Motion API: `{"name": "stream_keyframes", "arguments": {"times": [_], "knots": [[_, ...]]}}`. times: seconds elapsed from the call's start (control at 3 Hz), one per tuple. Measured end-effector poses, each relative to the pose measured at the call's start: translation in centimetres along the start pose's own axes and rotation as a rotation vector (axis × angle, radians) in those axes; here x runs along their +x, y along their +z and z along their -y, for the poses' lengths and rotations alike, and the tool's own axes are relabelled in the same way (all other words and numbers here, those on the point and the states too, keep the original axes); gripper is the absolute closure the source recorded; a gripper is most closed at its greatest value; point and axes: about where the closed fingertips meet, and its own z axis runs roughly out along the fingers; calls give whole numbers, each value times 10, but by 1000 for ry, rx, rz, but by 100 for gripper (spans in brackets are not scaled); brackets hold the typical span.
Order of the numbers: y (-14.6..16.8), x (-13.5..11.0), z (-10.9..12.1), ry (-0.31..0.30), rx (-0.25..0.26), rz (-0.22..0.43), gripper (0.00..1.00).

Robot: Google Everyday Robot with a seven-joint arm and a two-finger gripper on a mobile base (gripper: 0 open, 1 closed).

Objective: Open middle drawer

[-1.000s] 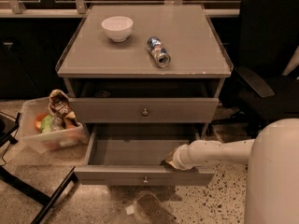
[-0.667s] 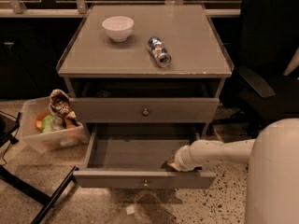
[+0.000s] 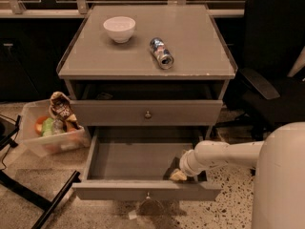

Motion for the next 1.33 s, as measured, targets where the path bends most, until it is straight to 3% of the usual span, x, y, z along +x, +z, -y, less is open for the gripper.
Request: {"name": "stream_keyframes", "arguments": {"times": [1.33], "knots": [[3,10,-4,10,-57,5,0]]}}
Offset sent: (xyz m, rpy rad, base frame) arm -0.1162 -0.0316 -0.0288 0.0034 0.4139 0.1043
